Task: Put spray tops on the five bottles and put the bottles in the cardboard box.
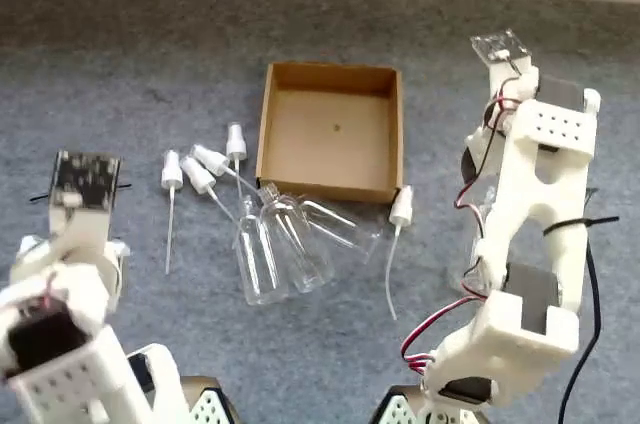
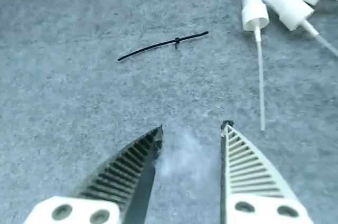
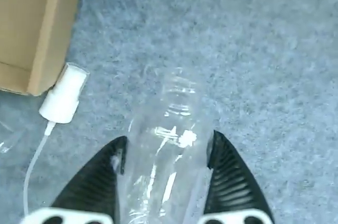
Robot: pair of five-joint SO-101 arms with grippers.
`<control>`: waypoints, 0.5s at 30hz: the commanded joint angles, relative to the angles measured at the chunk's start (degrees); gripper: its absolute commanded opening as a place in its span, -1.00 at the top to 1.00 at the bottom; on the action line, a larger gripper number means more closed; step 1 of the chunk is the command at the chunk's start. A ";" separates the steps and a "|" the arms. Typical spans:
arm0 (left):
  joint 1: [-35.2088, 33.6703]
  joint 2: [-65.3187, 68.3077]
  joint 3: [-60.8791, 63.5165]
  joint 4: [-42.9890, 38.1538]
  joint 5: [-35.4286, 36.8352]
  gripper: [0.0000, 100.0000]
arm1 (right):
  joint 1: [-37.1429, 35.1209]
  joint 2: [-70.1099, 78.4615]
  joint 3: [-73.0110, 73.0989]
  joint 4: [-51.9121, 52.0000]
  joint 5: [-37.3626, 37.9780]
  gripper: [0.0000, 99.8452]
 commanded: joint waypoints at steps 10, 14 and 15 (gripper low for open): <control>13.58 57.10 -47.87 9.41 19.60 0.65 | 0.48 -9.45 6.20 -6.81 -6.42 0.99; 15.87 63.96 -49.36 6.07 19.52 0.66 | -1.80 -10.51 6.29 -7.25 -8.79 0.99; 16.31 65.45 -49.27 4.92 19.52 0.66 | -2.42 -10.68 6.29 -7.25 -9.32 0.99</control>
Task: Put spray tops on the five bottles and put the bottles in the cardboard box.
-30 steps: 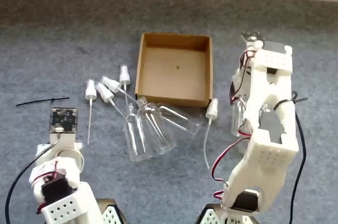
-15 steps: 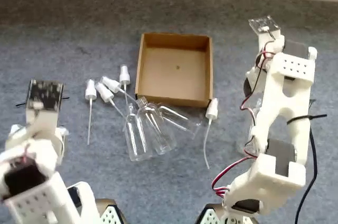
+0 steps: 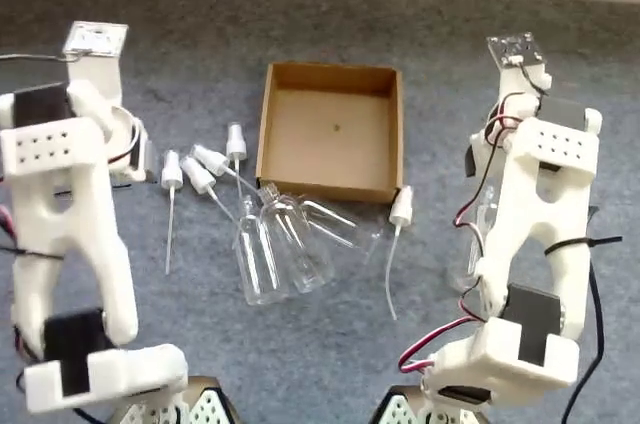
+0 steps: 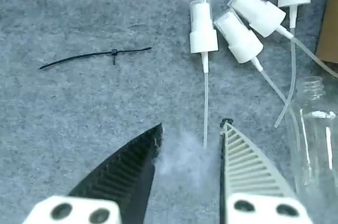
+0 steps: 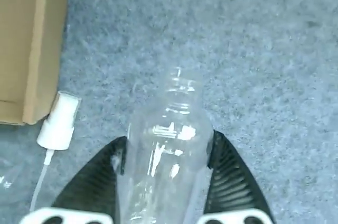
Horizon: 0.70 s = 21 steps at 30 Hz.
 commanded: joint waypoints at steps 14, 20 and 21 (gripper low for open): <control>4.53 24.40 -3.91 -22.15 -1.05 0.66 | -6.46 -3.47 -0.84 -0.92 -2.37 0.99; 4.53 27.65 -3.91 -26.37 -0.97 0.66 | -6.55 -3.47 -0.84 -0.66 -2.37 0.99; 4.53 28.26 -3.91 -26.99 -0.97 0.66 | -6.55 -3.47 -0.84 -0.66 -2.37 0.99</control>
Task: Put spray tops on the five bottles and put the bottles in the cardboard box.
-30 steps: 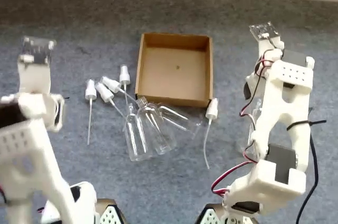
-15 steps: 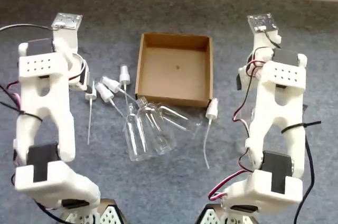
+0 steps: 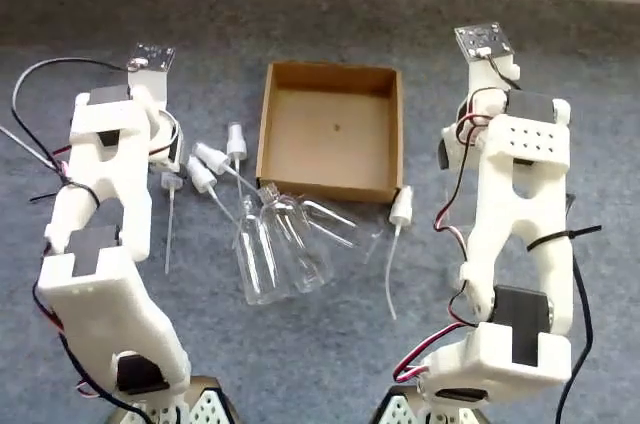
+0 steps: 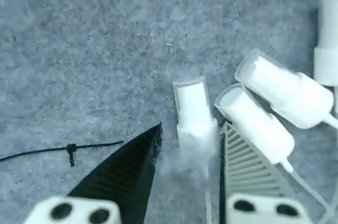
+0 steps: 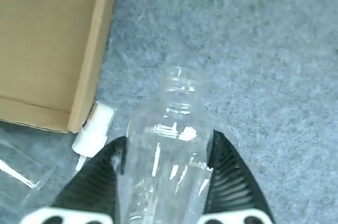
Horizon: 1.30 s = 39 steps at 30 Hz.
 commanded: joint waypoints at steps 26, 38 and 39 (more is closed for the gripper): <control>-4.70 -18.51 -22.55 18.37 -0.18 0.90 | -15.96 -27.82 -0.57 3.38 -0.79 0.99; 10.42 -43.65 -47.08 30.15 8.09 0.90 | -32.75 -48.66 25.89 -19.56 -12.31 0.99; 12.62 -44.26 -47.87 29.98 8.88 0.90 | -33.45 -51.12 30.02 -22.90 -12.31 0.99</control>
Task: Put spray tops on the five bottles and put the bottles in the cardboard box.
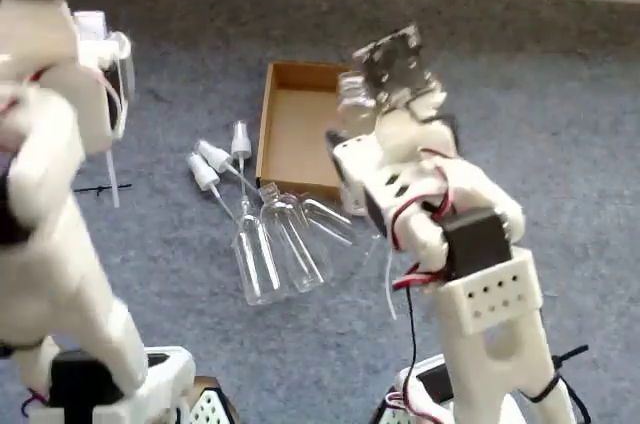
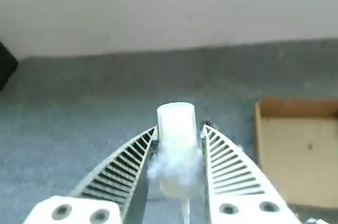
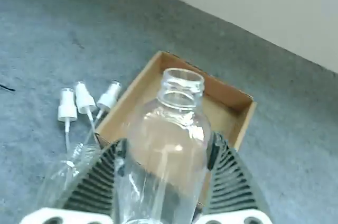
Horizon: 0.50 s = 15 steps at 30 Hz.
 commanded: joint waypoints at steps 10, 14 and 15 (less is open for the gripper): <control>28.00 -6.02 -3.56 -18.20 12.04 0.90 | -3.91 -30.81 44.88 -30.37 -1.05 0.99; 34.95 -6.02 3.21 -26.02 12.04 0.90 | -6.64 -38.02 52.53 -32.04 -1.05 0.99; 35.65 -6.02 5.85 -27.43 11.96 0.90 | -6.81 -39.69 52.97 -31.96 -1.05 0.99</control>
